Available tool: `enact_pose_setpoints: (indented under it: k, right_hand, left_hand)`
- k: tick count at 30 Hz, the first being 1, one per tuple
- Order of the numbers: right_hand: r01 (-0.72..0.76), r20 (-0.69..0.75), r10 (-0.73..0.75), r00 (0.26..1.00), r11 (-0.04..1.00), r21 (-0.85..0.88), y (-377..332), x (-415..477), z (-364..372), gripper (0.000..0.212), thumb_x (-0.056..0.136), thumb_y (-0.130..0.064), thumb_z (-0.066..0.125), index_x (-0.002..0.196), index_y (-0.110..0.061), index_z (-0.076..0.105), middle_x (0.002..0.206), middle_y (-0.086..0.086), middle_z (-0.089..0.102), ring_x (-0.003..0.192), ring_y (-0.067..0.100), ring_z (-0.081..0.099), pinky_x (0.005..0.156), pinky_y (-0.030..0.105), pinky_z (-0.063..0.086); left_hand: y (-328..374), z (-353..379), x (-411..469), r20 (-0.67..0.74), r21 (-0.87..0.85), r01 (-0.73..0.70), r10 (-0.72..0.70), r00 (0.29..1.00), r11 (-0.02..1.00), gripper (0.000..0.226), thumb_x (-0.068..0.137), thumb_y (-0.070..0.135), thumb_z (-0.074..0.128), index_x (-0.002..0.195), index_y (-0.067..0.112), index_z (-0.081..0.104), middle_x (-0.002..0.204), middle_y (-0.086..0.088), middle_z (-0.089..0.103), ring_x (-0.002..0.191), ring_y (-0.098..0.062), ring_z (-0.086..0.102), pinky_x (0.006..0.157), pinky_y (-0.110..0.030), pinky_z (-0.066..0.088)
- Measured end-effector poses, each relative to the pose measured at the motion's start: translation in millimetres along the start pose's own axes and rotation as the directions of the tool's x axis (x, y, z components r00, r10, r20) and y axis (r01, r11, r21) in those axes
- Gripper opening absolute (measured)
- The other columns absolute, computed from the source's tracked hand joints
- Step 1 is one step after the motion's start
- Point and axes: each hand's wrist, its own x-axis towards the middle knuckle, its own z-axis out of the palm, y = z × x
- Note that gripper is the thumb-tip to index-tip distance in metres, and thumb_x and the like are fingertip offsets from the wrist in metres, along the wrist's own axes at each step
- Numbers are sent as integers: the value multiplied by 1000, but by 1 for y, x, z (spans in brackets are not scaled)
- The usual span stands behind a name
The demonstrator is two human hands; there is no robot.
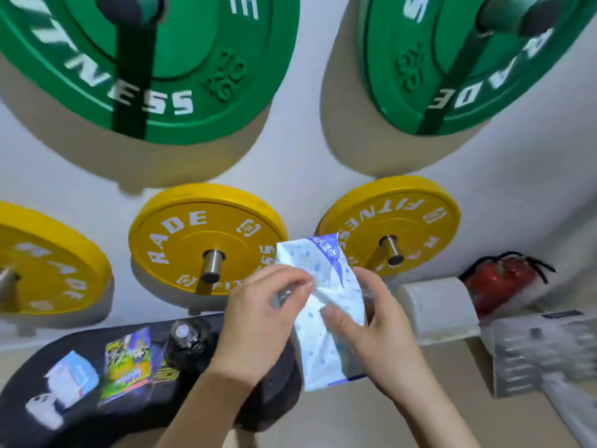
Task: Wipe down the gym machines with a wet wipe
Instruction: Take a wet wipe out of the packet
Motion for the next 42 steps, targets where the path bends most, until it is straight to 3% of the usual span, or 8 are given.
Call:
enact_pose_setpoints:
  k: [4,7,10,17,22,31,37,42]
  right_hand:
    - [239,18,-239,971,955,-174,-49,-58,-41,77,82,-18,73,136,-53,30,125,-16,55,115,1,54,94,21,43]
    - [360,66,-358,931,876,-321,-74,-90,-64,64,87,-22,67,128,-59,36,128,-15,45,118,-11,42,93,4,31]
    - [347,161,-308,938,854,-388,-94,-107,-81,52,90,-27,65,120,-63,43,111,-15,41,104,-2,49,87,13,40]
    - [234,72,-231,970,972,-35,-106,-120,-101,74,77,-15,80,136,-45,47,133,-28,52,124,-8,46,105,27,42]
    - [290,-68,-303,950,944,-156,-112,-126,-113,79,75,-20,81,133,-54,39,128,-32,49,120,-18,41,96,7,37]
    - [344,-47,-415,909,808,-479,-118,-133,-115,92,84,-26,71,141,-58,6,99,-30,34,103,6,46,89,28,43]
    - [354,-44,-416,908,820,-451,-110,-133,-118,90,84,-28,71,148,-49,12,106,-29,36,110,1,45,94,23,41]
    - [304,-83,-356,931,879,-367,-105,-129,-124,79,79,-35,76,147,-38,35,121,-32,43,123,-6,41,100,13,34]
  left_hand:
    - [90,-12,-10,-37,-189,108,-117,992,976,14,82,15,75,78,28,74,78,14,73,71,3,64,68,-15,48]
    - [131,-16,-19,-35,-205,87,-96,995,975,10,80,17,76,74,25,74,71,11,72,64,-2,59,64,-22,49]
    - [161,-18,-25,-50,-169,8,-16,999,986,19,78,17,79,68,30,69,66,16,69,57,1,55,60,-18,46]
    - [199,-20,-28,3,-282,-8,10,1000,959,30,81,14,75,91,37,60,93,12,69,72,-9,64,70,-29,53]
    - [215,-18,-59,73,242,-467,464,883,851,10,78,25,65,86,28,71,88,11,57,83,-11,54,73,-26,45]
    - [218,-9,-58,250,479,-556,502,828,679,22,86,35,52,89,27,73,72,9,49,68,-14,47,59,-27,41]
    - [214,0,-54,136,294,-401,378,916,867,6,78,23,69,73,26,71,67,10,55,62,-6,50,59,-21,41]
    - [222,-6,-48,178,-349,178,-121,977,920,8,89,13,64,84,15,70,78,-2,69,72,-7,60,66,-21,48]
